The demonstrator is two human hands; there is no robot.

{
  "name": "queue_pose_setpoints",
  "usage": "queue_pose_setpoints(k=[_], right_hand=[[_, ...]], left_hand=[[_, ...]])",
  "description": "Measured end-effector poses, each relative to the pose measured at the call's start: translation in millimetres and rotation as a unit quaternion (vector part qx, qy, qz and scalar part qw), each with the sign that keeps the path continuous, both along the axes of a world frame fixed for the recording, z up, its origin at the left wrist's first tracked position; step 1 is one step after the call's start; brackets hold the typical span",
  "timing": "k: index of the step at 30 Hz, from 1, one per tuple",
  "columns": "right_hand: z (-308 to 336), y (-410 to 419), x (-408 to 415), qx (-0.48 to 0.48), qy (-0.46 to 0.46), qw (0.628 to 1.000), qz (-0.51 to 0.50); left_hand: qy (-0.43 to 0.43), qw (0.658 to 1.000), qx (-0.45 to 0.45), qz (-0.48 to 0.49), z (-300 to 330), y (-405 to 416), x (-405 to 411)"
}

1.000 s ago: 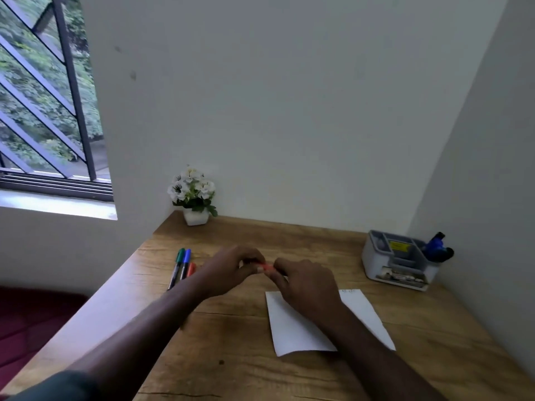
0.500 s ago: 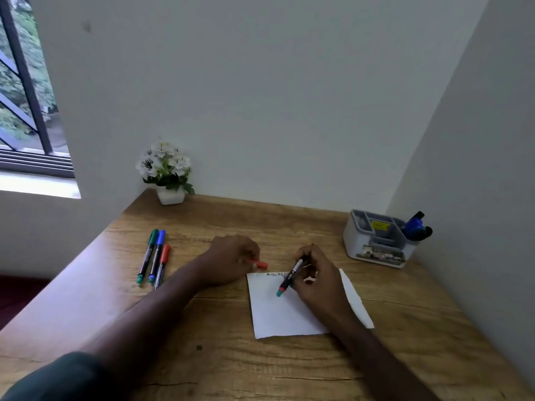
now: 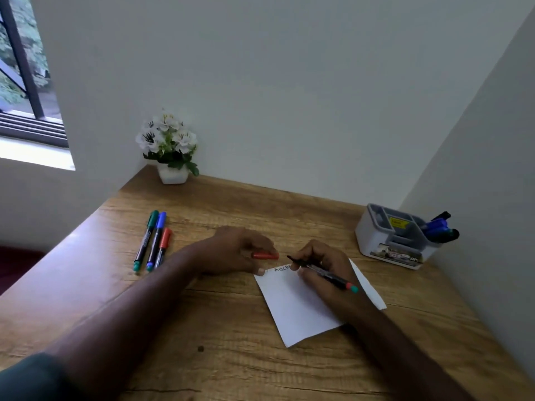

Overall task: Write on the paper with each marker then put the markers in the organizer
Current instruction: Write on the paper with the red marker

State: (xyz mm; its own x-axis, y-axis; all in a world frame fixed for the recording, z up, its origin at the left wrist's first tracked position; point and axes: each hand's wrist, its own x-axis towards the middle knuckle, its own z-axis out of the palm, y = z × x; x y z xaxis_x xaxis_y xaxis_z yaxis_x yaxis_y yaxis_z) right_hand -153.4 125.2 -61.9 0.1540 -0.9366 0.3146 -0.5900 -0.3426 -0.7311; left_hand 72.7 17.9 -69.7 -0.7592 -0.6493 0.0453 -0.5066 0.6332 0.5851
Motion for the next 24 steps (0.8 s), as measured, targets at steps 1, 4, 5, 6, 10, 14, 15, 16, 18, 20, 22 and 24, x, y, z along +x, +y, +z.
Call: queue_pose_setpoints(k=[1,4,5,6,10,14,15,16,18,20,22,24], right_hand=[[-1.0,-3.4,6.3,-0.002,0.011,1.000,-0.007],[0.2,-15.3,30.5,0.035,0.034,0.998,-0.050],[0.8,-16.6,38.1,0.036,0.030,0.997,-0.062],[0.3,-16.5,44.6,0.032,0.005,0.997,-0.068],[-11.1,-13.0,52.6,0.021,-0.067,0.993,-0.091],[-15.2,-17.8,49.6,0.036,-0.057,0.995,-0.068],[-15.5,-17.9,50.1,0.035,-0.059,0.996,-0.060],[-16.3,-17.9,50.5,0.033,-0.060,0.996,-0.053],[-18.1,-17.9,50.9,0.029,-0.060,0.997,-0.041],[-18.8,-17.9,51.0,0.028,-0.059,0.997,-0.036],[-19.1,-17.6,51.3,0.029,-0.055,0.997,-0.036],[-20.0,-17.3,51.6,0.027,-0.052,0.998,-0.035]], left_hand=[[-0.008,1.000,0.000,0.007,1.9,1.2,-1.2],[-0.016,1.000,0.008,0.017,4.9,3.2,-2.7],[-0.016,1.000,0.012,0.019,4.8,3.8,-2.5],[-0.016,1.000,0.016,0.021,4.1,3.6,-2.2],[-0.018,0.999,0.020,0.021,3.5,0.1,-0.7],[-0.021,0.999,0.032,0.022,2.1,-3.4,0.8],[-0.022,0.999,0.035,0.023,1.1,-3.8,1.2],[-0.020,0.999,0.038,0.024,0.1,-4.4,1.4],[-0.014,0.999,0.041,0.026,-1.5,-4.9,1.6],[-0.013,0.999,0.041,0.027,-2.0,-5.0,1.3],[-0.014,0.999,0.039,0.028,-2.0,-5.3,0.8],[-0.014,0.999,0.039,0.031,-1.6,-5.1,0.4]])
